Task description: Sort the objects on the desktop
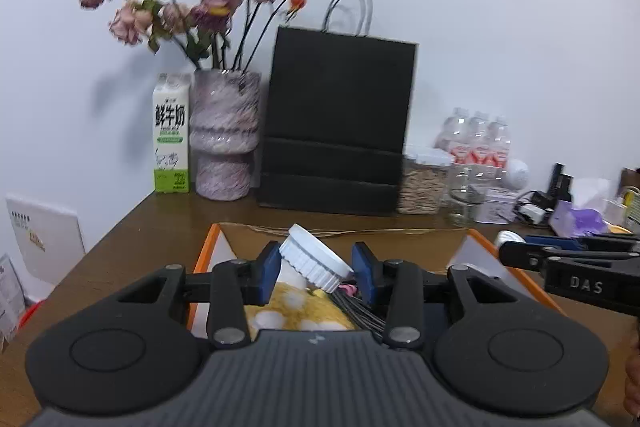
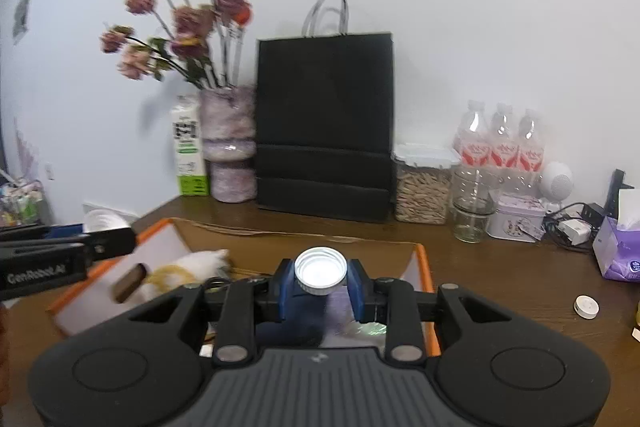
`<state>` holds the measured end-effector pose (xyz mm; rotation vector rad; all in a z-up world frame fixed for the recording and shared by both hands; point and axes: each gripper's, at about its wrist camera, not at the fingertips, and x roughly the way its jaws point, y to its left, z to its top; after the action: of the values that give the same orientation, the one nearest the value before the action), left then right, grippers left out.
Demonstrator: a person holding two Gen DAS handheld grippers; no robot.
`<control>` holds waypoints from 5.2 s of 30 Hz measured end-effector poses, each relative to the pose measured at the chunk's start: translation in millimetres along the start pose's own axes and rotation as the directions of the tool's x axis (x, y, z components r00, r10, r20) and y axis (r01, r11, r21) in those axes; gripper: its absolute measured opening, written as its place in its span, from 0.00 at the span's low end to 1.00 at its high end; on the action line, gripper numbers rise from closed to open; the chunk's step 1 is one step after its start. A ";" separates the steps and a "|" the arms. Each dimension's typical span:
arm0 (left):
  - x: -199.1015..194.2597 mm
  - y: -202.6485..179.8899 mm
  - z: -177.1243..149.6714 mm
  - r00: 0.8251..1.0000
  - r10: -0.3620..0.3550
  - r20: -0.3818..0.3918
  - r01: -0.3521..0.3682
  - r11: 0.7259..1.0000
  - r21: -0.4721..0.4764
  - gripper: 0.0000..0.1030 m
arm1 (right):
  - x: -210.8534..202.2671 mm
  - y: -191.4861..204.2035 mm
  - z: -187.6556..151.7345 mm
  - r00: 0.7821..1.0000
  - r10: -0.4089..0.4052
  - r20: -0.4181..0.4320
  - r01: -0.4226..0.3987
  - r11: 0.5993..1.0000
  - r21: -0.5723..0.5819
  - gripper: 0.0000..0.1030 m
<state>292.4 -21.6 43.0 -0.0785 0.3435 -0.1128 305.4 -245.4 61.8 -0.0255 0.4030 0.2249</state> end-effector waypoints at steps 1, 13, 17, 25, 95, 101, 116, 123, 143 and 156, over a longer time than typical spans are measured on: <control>5.6 1.9 -3.0 1.000 0.007 -0.003 -0.007 1.000 -0.003 0.39 | 8.9 -4.6 -0.1 1.000 -0.003 -0.010 0.003 1.000 0.005 0.27; 38.4 1.5 -35.4 0.997 0.058 -0.055 -0.053 0.994 0.095 0.39 | 50.7 -22.4 -27.5 0.997 0.010 -0.078 -0.009 1.000 0.012 0.27; 32.0 -1.7 -37.3 0.998 0.066 -0.025 -0.063 0.992 0.106 0.72 | 43.8 -22.5 -27.5 0.999 -0.007 -0.051 0.008 1.000 0.024 0.61; 9.5 -8.9 -30.8 0.990 0.124 0.072 -0.131 0.986 0.103 1.00 | 17.2 -6.3 -21.8 1.000 0.000 0.028 0.001 1.000 -0.024 1.00; -271.1 -48.3 -121.6 0.990 0.137 0.024 -0.138 0.988 0.066 1.00 | -276.6 91.8 -147.6 0.999 -0.040 -0.016 0.041 0.999 0.026 1.00; -271.0 -48.0 -122.3 0.990 0.137 0.021 -0.138 0.988 0.067 1.00 | -275.3 90.8 -148.7 0.999 -0.040 -0.020 0.041 0.999 0.029 1.00; -268.7 -48.5 -124.0 0.990 0.138 0.014 -0.139 0.988 0.069 1.00 | -273.6 91.0 -151.1 0.999 -0.041 -0.023 0.042 0.999 0.030 1.00; -269.0 -49.0 -124.2 0.990 0.139 0.015 -0.140 0.988 0.070 1.00 | -272.3 90.8 -152.8 0.999 -0.042 -0.023 0.043 0.999 0.029 1.00; -269.6 -48.8 -123.3 0.990 0.141 0.014 -0.142 0.987 0.072 1.00 | -272.1 90.6 -153.2 0.999 -0.043 -0.024 0.044 0.999 0.029 1.00; -269.9 -48.3 -123.4 0.990 0.138 0.015 -0.139 0.988 0.069 1.00 | -272.2 90.5 -153.7 0.999 -0.041 -0.023 0.042 0.999 0.032 1.00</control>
<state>-6.7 -43.2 21.3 0.0144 0.3333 0.0131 -17.7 -225.5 28.8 -0.0044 0.4278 0.1773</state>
